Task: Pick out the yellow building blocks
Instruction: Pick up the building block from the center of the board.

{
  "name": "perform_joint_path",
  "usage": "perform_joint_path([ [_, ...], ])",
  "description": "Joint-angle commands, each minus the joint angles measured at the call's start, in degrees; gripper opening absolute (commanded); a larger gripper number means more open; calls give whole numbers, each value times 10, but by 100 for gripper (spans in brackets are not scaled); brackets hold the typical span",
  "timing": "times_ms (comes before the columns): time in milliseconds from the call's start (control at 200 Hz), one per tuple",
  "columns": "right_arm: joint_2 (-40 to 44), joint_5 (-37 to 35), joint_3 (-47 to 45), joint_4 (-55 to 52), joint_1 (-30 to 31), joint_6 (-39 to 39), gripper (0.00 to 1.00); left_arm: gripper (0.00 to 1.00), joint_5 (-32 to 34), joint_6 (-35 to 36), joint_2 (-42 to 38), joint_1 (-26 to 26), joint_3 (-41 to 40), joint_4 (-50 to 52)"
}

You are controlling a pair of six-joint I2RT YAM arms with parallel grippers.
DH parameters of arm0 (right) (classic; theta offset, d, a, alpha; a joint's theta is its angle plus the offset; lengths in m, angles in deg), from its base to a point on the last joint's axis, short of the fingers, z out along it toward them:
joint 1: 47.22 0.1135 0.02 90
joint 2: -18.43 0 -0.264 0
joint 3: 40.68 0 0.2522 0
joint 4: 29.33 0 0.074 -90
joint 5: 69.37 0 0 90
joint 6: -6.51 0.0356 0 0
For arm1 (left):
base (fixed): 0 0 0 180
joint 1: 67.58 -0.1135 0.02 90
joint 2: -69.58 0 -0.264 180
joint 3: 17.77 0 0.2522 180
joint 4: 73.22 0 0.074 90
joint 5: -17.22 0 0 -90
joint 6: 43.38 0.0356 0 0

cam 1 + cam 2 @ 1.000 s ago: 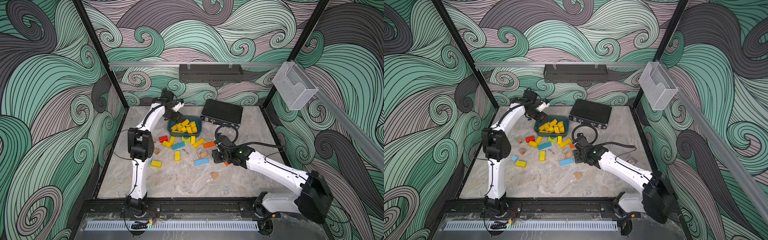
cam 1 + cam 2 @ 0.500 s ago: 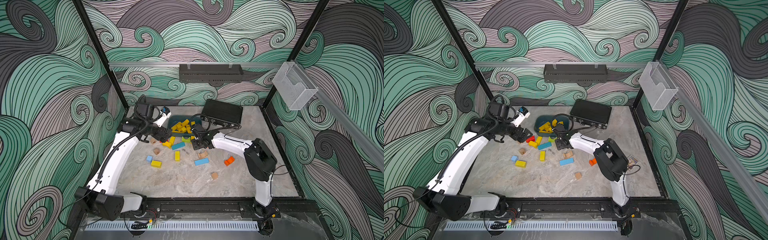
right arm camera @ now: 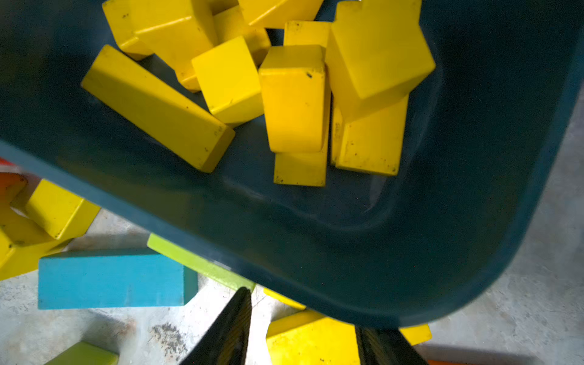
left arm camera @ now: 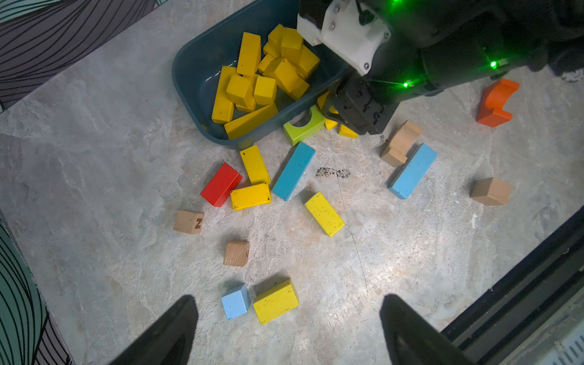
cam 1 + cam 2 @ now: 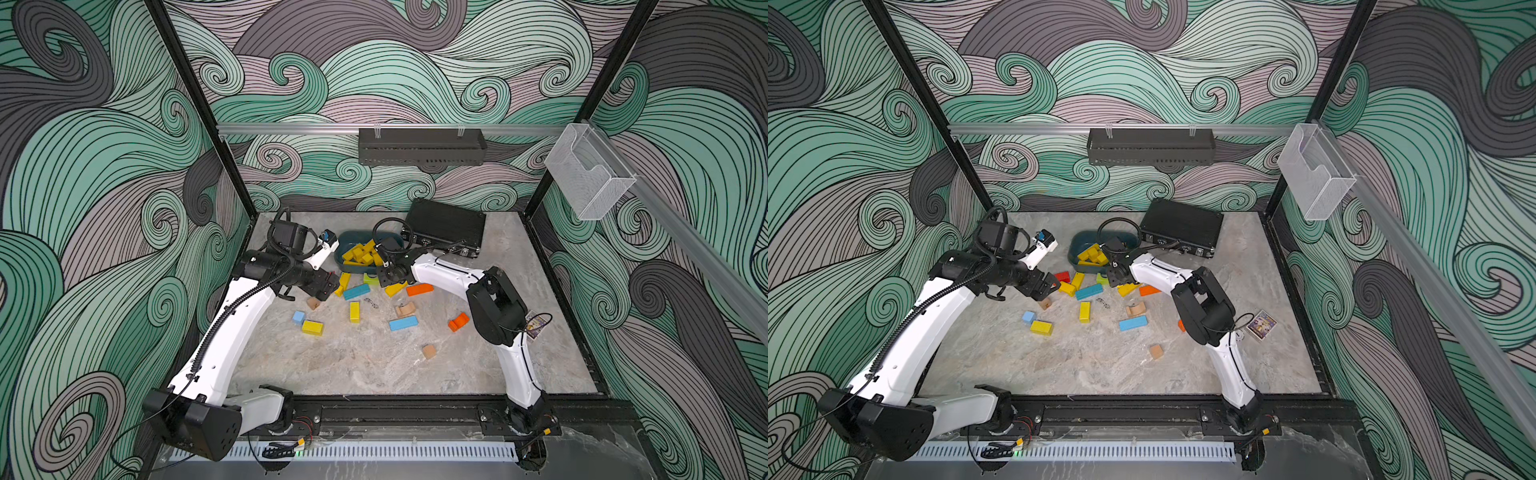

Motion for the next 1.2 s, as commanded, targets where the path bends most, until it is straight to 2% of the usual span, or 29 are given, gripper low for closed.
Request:
perform_joint_path([
  [0, -14, -1, 13, -17, -2, 5, 54, 92, 1, -7, -14, -3, -6, 0],
  [806, -84, -1, 80, -29, -8, 5, 54, 92, 17, 0, -31, -7, -47, 0],
  [1196, -73, -14, 61, -39, -8, -7, 44, 92, 27, 2, -37, -9, -68, 9],
])
